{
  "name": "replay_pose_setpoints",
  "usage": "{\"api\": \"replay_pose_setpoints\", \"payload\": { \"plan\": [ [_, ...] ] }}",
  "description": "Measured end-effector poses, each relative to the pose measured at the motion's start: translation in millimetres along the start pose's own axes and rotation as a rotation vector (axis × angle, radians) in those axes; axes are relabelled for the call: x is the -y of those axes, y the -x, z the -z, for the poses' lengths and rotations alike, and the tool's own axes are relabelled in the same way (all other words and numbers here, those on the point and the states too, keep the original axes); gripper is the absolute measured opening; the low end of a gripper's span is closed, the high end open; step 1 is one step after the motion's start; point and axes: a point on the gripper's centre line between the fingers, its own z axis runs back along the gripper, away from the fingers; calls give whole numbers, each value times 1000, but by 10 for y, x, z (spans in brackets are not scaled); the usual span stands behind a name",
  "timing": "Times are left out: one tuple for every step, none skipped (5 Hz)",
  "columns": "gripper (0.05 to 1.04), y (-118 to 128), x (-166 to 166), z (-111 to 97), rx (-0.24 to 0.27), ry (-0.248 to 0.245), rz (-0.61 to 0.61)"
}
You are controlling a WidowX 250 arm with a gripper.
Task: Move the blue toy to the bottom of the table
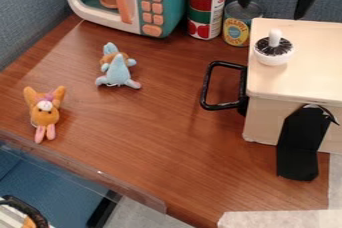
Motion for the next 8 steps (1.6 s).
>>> {"api": "replay_pose_setpoints", "payload": {
  "plan": [
    [1001,24,1,140,-40,-16,1],
    [1001,60,-422,238,-101,-91,-98],
    [1001,62,-981,237,-81,-146,-194],
    [1001,115,-1405,381,-77,-174,-222],
    [1001,164,-1828,647,-73,-155,-224],
    [1001,198,-2003,932,-82,-169,-188],
    [1001,245,-2116,1100,-88,-152,-202],
    [1001,289,-2162,1288,-97,-135,-238]
  ]
}}
